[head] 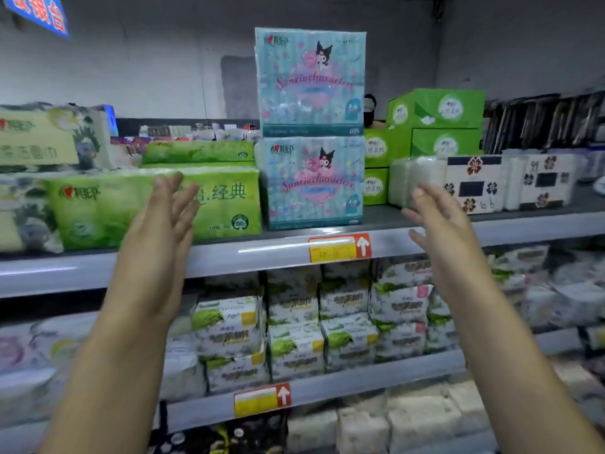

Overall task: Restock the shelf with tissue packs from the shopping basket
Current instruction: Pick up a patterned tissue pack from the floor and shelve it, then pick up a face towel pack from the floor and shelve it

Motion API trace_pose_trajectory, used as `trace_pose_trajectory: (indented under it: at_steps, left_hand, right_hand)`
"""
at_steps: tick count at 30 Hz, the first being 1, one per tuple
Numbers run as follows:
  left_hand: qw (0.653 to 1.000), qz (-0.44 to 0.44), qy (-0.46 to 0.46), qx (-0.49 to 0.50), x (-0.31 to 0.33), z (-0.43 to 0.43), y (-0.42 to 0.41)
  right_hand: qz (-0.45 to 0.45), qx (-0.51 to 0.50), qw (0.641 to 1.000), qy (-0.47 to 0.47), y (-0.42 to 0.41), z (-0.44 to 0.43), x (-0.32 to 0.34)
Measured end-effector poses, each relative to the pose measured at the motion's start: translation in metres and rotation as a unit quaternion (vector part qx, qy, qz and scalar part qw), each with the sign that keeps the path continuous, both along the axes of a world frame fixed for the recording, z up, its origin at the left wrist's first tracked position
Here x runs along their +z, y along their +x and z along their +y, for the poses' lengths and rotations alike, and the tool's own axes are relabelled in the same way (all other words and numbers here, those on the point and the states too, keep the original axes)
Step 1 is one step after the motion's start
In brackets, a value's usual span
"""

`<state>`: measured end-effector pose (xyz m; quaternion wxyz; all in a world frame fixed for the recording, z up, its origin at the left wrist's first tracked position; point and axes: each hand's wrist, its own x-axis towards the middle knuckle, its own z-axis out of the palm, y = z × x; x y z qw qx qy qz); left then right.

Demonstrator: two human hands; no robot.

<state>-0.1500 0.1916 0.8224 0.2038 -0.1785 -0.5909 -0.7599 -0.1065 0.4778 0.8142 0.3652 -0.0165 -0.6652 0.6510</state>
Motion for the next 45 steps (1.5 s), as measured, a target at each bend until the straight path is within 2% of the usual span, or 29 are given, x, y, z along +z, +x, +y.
trace_pose_trajectory:
  at_steps: [6,13,18,25,36,45]
  left_hand:
    - [0.994,-0.098,-0.039,0.003,-0.051,-0.014,0.058]
    - [0.989,-0.139,0.004,0.041,-0.09,-0.027,0.136]
    - [0.981,-0.177,-0.002,0.074,-0.116,-0.037,0.195]
    - [0.959,-0.243,-0.008,0.145,-0.135,-0.082,0.253]
    - [0.943,-0.264,0.026,0.2,-0.161,-0.182,0.274]
    - [0.93,-0.313,-0.012,0.191,-0.18,-0.338,0.259]
  right_hand:
    - [-0.072,0.023,0.997,-0.015,0.048,-0.012,-0.045]
    - [-0.097,0.065,0.992,-0.043,0.107,-0.034,-0.092]
    - [-0.127,0.12,0.984,-0.043,0.137,-0.049,-0.113]
    - [-0.198,0.208,0.956,-0.066,0.161,-0.117,-0.14]
    - [-0.252,0.251,0.933,-0.058,0.167,-0.23,-0.176]
    - [-0.277,0.254,0.924,-0.077,0.161,-0.386,-0.196]
